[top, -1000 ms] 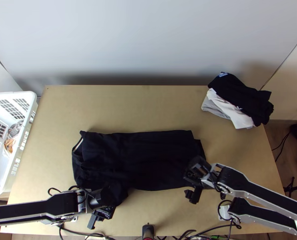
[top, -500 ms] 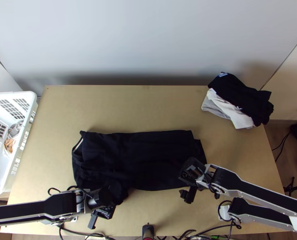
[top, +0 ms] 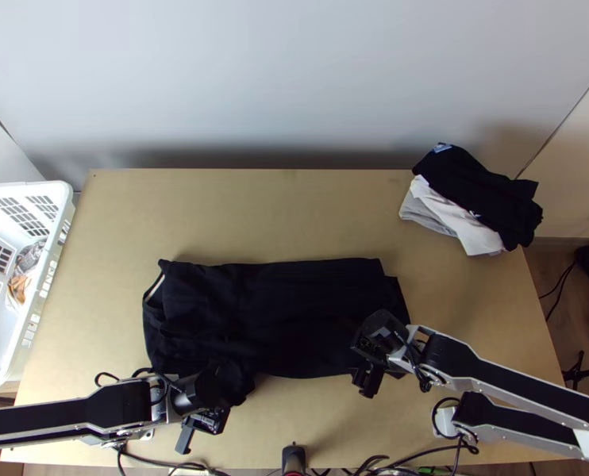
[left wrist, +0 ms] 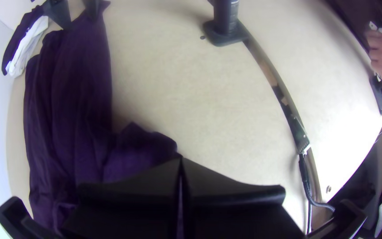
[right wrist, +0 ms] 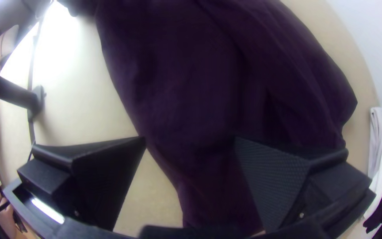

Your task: Fold the t-shirt

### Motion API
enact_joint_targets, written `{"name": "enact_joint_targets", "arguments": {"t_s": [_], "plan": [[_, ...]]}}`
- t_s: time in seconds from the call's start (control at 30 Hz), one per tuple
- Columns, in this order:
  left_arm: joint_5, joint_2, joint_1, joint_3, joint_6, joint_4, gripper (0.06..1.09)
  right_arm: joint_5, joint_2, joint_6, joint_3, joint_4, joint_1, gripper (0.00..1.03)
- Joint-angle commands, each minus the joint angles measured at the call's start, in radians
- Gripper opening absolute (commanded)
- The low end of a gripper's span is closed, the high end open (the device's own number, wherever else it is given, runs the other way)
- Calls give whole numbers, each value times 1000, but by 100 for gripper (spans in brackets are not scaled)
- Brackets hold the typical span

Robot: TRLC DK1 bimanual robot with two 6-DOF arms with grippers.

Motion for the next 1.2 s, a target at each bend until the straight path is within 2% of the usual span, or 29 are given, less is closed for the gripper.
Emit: {"name": "enact_joint_targets", "arguments": {"t_s": [0.0,0.2,0.37,0.53,0.83,0.87,0.9,0.93,1.0,1.17], "plan": [[1,-2,2,4,1,-4,9,2,-8,5,-4,-23,-2,91],[1,0,2,5,1,-6,9,-2,-28,11,0,-86,0,91],[-1,-3,3,4,-1,-14,9,0,-77,2,11,-169,-60,91],[-1,6,3,5,1,-1,9,-3,49,-1,-4,-197,-106,91],[-1,3,5,10,5,-20,9,6,193,-61,-4,-168,-91,90],[-2,2,5,10,5,-20,9,11,195,-64,-6,-160,-92,84],[-2,2,5,11,5,-20,9,12,189,-64,-4,-155,-94,73],[-5,2,5,13,5,-20,9,11,167,-64,-4,-140,-97,53],[-7,0,6,14,7,-20,9,11,97,-70,-7,-97,-95,2],[-10,-15,91,71,31,-21,9,14,37,-81,16,-112,-111,3]]}}
